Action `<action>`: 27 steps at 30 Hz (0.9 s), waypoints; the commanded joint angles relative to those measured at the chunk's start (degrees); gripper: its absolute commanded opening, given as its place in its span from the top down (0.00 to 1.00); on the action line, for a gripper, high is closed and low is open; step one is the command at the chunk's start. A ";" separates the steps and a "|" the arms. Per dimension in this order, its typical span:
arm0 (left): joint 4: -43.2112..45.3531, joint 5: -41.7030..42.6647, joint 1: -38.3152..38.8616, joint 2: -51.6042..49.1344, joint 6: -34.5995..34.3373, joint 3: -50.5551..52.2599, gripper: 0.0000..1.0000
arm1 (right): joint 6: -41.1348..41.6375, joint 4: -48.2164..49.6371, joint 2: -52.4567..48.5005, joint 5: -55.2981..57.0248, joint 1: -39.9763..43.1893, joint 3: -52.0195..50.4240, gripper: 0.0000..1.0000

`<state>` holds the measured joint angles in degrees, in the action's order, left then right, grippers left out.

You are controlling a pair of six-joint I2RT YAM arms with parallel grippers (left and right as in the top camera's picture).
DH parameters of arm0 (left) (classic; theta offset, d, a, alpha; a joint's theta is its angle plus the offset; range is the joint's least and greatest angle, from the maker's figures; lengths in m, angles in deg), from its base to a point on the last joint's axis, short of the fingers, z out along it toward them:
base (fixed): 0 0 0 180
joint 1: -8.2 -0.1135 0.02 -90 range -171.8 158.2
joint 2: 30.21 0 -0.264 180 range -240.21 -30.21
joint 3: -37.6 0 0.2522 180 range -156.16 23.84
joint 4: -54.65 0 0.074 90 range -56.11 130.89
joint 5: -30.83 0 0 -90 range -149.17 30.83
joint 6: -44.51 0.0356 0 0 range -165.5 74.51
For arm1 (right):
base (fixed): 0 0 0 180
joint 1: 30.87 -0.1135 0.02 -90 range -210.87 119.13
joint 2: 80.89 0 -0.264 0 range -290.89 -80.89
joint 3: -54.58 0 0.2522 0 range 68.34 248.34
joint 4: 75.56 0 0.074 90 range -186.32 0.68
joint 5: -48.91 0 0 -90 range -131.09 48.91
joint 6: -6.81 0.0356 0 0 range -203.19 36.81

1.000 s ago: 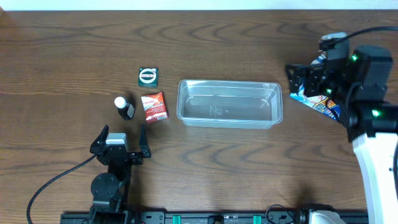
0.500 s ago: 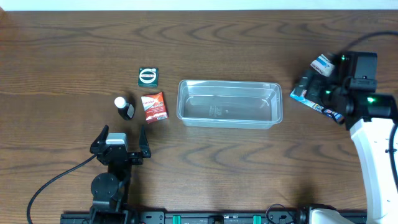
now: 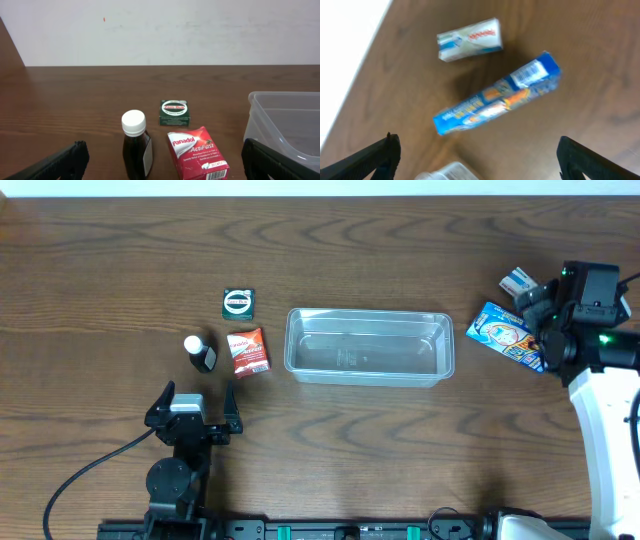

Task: Pack container
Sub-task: 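Grasp the blue box with the right gripper and lift it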

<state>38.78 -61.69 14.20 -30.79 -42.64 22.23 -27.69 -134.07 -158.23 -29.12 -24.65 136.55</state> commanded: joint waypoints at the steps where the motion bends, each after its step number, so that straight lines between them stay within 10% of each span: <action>1: -1.86 -0.90 -0.37 0.35 0.35 1.38 0.02 | -1.57 2.05 -2.97 -4.42 1.38 1.25 0.03; 27: -1.86 -0.90 -0.37 0.35 0.35 1.38 0.02 | -4.28 -6.67 -27.61 -13.79 7.80 11.67 0.11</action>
<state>38.78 -61.72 14.20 -30.79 -42.64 22.23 -30.40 -140.85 -185.16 -44.38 -17.22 147.06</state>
